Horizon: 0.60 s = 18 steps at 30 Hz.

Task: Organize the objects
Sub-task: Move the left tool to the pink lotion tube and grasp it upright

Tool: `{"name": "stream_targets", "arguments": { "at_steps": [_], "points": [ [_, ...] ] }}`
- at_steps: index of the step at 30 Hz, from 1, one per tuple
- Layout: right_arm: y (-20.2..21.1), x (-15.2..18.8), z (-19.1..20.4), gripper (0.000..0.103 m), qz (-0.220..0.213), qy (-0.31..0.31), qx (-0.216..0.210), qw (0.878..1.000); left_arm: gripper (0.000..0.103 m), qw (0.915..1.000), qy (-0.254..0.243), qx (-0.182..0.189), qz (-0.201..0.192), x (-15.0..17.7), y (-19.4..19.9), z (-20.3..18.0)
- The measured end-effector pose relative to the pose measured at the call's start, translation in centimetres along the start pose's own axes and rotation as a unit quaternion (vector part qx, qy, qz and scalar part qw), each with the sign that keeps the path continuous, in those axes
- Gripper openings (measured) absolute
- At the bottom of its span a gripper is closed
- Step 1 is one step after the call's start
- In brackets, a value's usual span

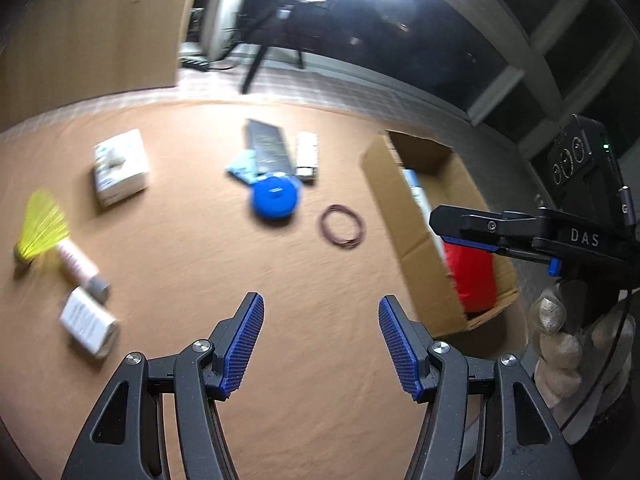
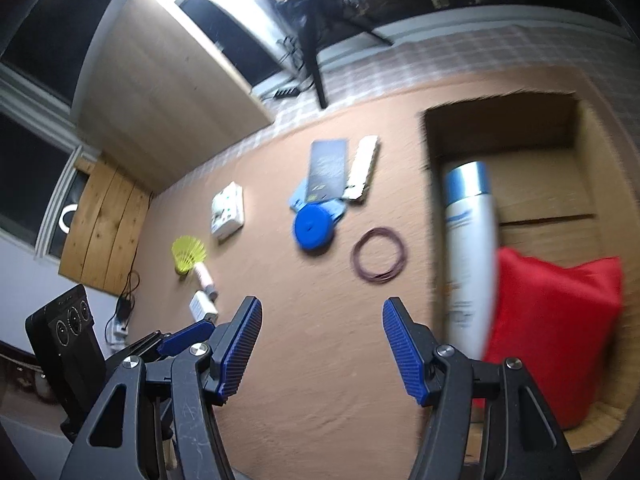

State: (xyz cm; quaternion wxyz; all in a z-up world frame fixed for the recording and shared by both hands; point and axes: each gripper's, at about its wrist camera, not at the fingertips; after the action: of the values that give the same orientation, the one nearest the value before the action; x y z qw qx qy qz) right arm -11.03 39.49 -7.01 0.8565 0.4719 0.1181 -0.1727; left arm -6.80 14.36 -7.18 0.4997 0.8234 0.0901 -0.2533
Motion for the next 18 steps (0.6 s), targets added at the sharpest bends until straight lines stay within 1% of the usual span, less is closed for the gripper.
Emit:
{"name": "stream_targets", "arguments": {
  "at_steps": [4,9,12,14,17,18],
  "points": [
    [-2.6,-0.5,1.3,0.059,0.029,0.005,-0.002,1.000,0.064,0.9997,0.022,-0.013,-0.002,1.2,1.4,3.1],
    [-6.0,-1.7,2.1,0.059,0.060,0.001,0.017,0.998,0.064,0.9982,0.052,-0.029,-0.010,2.1,3.1,6.4],
    [-7.8,-2.6,2.2,0.059,0.066,0.009,0.049,0.997,0.064,0.9968,0.069,-0.036,-0.019,2.5,4.2,8.3],
    [-9.1,-3.1,2.2,0.059,0.071,0.018,0.081,0.994,0.064,0.9960,0.077,-0.039,-0.023,2.8,5.0,9.4],
    [-10.5,-3.5,1.9,0.059,0.083,0.026,0.106,0.991,0.064,0.9948,0.088,-0.045,-0.026,3.1,5.7,10.9],
    [-10.8,-3.6,1.8,0.059,0.086,0.026,0.108,0.990,0.064,0.9950,0.088,-0.042,-0.024,3.2,5.9,11.3]
  ]
}}
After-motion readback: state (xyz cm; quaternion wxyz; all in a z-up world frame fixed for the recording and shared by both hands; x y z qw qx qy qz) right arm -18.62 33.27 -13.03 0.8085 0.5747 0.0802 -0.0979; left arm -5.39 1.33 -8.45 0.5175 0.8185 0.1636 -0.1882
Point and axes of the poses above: each gripper's, at about its wrist camera, not at the fingertips, and y roughly against the way its jaws point, z to its left, x to its underside, and after that the axes turned 4 degrees about -z, right-handed
